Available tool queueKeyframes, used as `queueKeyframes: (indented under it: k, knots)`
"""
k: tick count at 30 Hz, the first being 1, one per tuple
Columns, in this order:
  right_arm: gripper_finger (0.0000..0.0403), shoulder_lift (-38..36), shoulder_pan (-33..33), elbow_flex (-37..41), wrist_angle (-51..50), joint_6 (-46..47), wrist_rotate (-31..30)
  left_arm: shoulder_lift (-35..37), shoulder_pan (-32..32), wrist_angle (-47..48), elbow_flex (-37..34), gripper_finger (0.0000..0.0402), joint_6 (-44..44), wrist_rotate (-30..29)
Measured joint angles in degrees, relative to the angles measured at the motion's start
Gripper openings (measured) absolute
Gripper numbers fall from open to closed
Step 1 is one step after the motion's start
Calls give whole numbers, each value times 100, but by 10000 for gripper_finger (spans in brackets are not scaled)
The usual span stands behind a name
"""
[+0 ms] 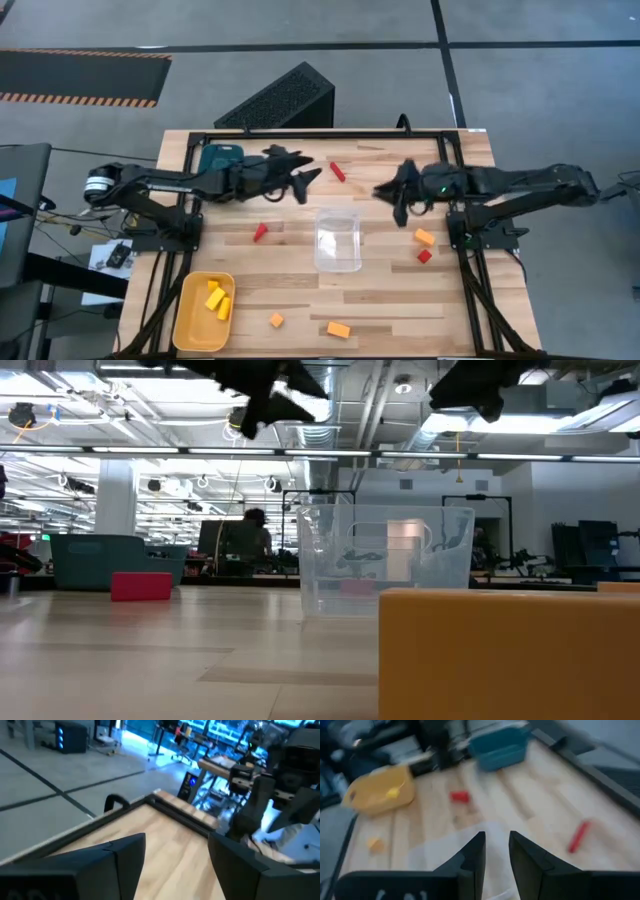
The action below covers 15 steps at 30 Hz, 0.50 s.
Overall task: Sort & place blocks by color
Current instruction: Put the top right orange block into the blue bin
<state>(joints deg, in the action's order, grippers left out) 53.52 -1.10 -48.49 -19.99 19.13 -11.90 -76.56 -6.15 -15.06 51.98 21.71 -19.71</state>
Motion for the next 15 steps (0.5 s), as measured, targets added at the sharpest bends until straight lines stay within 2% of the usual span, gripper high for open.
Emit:
queueKeyframes:
  k: [6,9,12,15]
  knots:
    - [112,-695,1035,-41,-1072,31,31,-603,164,436,773,232,59,-205]
    - [128,-743,1407,-46,-1774,139,349,-751,168,730,1038,242,40,-136]
    - [158,-668,1409,-46,-2135,357,600,-797,86,1099,1218,247,-127,-42]
    - [191,-502,1126,-46,-2320,481,519,-796,9,1226,1275,248,-288,89]
